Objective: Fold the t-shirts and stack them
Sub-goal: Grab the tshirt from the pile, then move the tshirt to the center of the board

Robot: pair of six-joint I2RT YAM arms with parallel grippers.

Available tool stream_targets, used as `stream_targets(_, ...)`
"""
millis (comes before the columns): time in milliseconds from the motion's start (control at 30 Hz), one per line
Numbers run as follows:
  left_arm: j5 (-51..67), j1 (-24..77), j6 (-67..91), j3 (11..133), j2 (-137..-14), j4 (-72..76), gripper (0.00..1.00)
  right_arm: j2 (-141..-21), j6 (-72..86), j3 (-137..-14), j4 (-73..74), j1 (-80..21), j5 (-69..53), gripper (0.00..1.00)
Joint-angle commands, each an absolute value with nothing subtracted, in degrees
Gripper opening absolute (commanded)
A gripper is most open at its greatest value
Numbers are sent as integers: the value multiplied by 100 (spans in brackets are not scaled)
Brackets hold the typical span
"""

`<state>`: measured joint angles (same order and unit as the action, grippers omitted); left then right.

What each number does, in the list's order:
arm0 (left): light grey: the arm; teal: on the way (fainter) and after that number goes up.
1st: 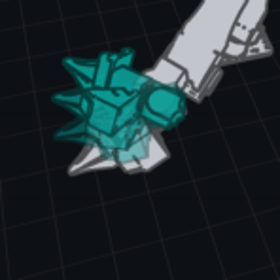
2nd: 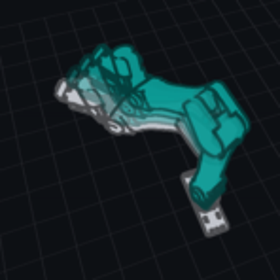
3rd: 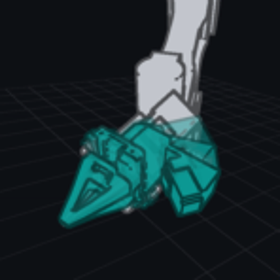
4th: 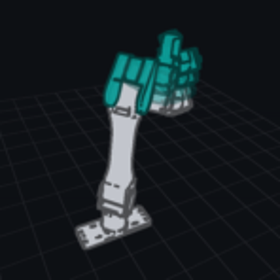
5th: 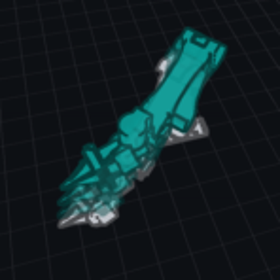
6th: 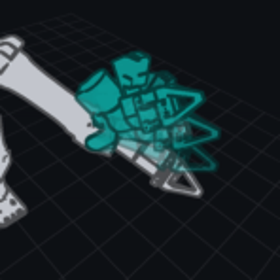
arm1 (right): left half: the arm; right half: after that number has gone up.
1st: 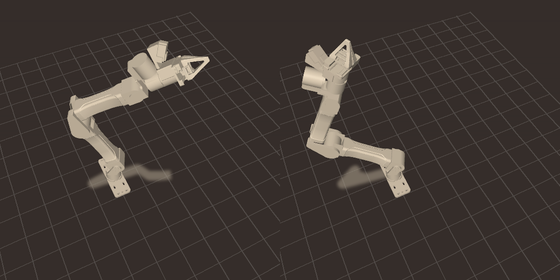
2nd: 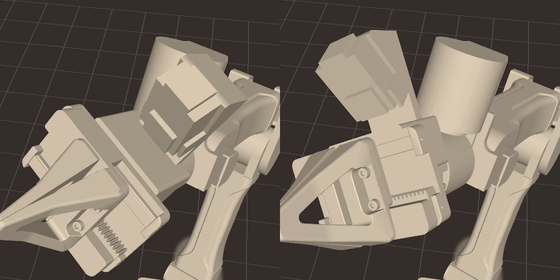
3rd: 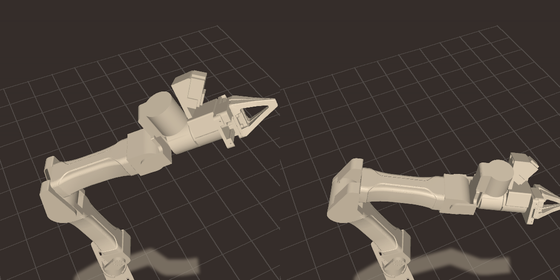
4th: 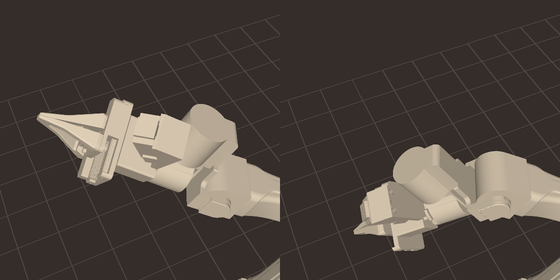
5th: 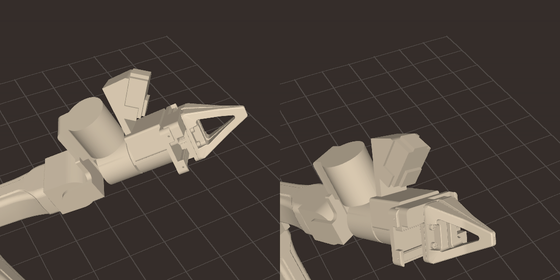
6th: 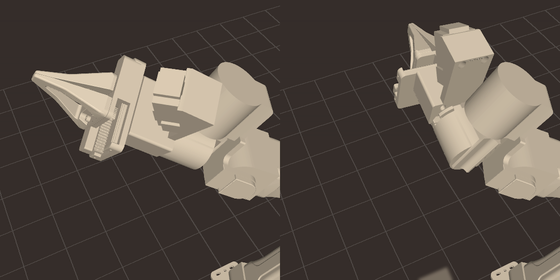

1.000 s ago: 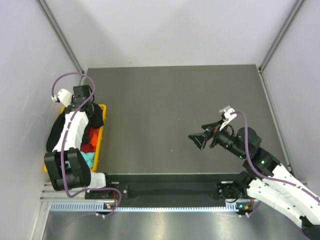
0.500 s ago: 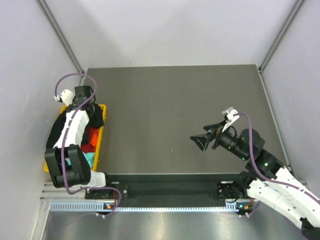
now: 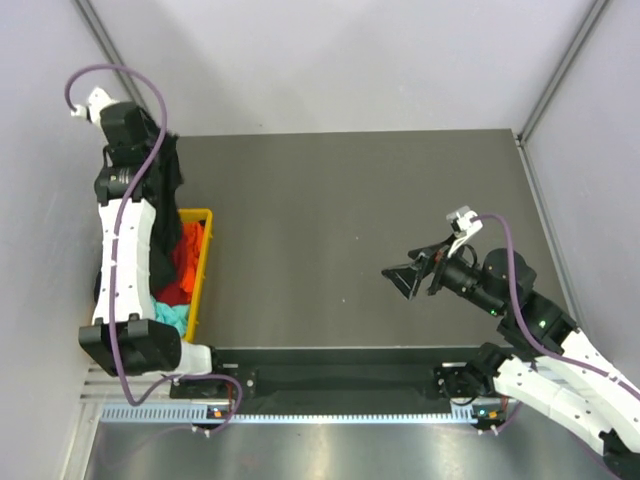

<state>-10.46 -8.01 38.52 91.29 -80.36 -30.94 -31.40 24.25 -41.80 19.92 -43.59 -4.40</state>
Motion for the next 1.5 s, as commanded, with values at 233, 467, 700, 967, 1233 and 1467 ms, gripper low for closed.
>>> stream_targets(233,1309,2229,4665,11382,-8270,-1856,0,-3085,2918,-4551,2240,-4333,-150,100)
stream_targets(467,1152,3146,4755,10384,-8174,-1555,0,-3024,2900,-4720,2584,-4342,-26,100)
stream_targets(700,845,3155,4413,7649,-7402,-2177,0,-3111,3321,-4501,2970,-4342,667,100)
stream_targets(967,704,3155,4448,5195,-6917,-2601,0,-3533,4428,-3912,3542,-4324,2187,97)
stream_targets(1233,141,3155,3991,4957,-6381,-2848,0,-4692,4043,-3665,2796,-3438,1460,78)
stream_targets(1467,141,3146,4034,5000,-6258,-2725,0,-5352,3920,-3235,1294,-2558,730,76)
